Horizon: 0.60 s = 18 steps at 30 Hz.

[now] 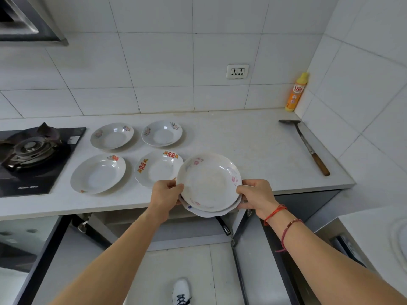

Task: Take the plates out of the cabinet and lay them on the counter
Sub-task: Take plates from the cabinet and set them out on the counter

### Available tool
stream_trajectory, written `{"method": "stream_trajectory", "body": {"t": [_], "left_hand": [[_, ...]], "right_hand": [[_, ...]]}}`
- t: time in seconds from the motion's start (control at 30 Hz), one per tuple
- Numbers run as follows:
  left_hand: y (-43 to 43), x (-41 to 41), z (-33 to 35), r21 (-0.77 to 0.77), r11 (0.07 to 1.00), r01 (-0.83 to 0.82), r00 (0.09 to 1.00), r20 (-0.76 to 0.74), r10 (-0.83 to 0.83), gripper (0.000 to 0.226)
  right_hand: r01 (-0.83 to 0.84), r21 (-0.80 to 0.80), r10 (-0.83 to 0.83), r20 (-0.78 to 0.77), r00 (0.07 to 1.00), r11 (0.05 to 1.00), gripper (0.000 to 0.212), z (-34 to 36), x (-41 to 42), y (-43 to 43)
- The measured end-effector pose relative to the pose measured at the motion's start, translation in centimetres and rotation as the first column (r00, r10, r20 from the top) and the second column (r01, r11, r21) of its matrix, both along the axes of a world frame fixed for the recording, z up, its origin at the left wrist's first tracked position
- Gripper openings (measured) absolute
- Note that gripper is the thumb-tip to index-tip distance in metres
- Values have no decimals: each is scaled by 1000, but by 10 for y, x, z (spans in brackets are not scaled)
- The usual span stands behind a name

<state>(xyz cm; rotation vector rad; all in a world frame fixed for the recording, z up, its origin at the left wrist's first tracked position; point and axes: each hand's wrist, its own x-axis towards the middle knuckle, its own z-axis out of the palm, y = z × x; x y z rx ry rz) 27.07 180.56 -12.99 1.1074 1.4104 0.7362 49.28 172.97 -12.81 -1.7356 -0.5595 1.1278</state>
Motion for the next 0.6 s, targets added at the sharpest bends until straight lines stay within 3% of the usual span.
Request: {"method": "stream_trajectory", "body": {"t": [0.23, 0.6], "left_hand": [[57, 21, -18, -21, 998, 59, 998, -3, -59, 18], [148, 50, -57, -129, 985, 116, 993, -3, -118, 13]], "right_hand": [[36, -32, -35, 20, 999, 999, 27, -13, 16, 51], [131, -147, -131, 5, 991, 981, 29, -52, 43, 129]]}}
